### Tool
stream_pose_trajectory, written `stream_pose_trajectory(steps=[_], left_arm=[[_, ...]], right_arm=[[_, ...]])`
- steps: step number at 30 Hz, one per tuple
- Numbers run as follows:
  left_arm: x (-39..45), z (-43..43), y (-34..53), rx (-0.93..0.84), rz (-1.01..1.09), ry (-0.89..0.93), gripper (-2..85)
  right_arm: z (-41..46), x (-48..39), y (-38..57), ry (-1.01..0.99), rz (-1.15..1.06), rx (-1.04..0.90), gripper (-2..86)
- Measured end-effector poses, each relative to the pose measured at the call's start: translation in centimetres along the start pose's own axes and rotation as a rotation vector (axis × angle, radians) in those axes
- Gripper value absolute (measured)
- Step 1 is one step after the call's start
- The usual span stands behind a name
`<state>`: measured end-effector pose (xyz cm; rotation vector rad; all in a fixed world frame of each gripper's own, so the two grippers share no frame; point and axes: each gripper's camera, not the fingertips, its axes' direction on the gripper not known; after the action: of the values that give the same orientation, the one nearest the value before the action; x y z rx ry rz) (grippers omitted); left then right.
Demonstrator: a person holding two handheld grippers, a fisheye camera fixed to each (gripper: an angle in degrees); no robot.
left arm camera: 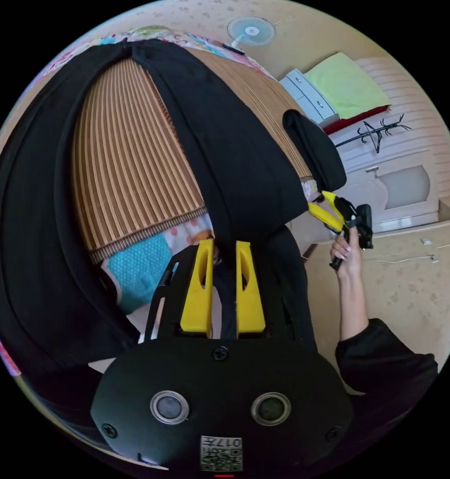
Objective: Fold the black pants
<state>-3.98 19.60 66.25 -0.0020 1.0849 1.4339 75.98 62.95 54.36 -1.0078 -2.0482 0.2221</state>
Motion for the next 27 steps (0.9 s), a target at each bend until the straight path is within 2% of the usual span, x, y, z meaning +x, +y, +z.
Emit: stream_pose_trajectory(steps=[3,5,7,9,12,14,17,22,24,27], left_arm=[[-0.1,-0.7,1.6,-0.005,0.0,0.062,7.9],[-0.3,-2.0,2.6,0.031,-0.012,0.108,7.9],[-0.4,-4.0,3.5,0.086,-0.024,0.185,8.2],[0.1,-7.1,3.8,0.153,-0.011,0.315,9.9],[2.2,-10.1,1.9,0.149,0.036,0.384,12.8],[3.6,-11.2,-0.2,0.107,0.079,0.382,14.6],[4.7,-12.9,-3.1,0.108,0.091,0.265,17.9],[4.5,-14.0,-6.4,0.099,0.082,0.15,17.7],[3.6,-12.8,-7.3,0.021,0.076,0.115,13.6],[2.4,-12.0,-6.6,0.008,0.131,0.162,4.8]], right_arm=[[2.0,-0.3,1.0,-0.007,0.005,-0.1,5.7],[1.3,-1.4,2.6,0.008,0.009,-0.044,4.6],[-0.4,-5.1,5.0,0.016,-0.09,0.059,3.8],[-0.7,-8.2,6.4,0.022,-0.17,0.076,3.5],[0.5,-13.7,8.1,0.047,-0.327,0.034,3.2],[1.9,-16.8,9.0,0.083,-0.415,0.001,3.1],[4.6,-20.7,10.3,0.101,-0.513,-0.053,3.1],[10.2,-24.9,12.1,0.125,-0.635,-0.149,2.9],[11.6,-25.8,12.5,0.11,-0.658,-0.174,2.8],[13.8,-26.8,12.1,0.089,-0.685,-0.256,2.5]])
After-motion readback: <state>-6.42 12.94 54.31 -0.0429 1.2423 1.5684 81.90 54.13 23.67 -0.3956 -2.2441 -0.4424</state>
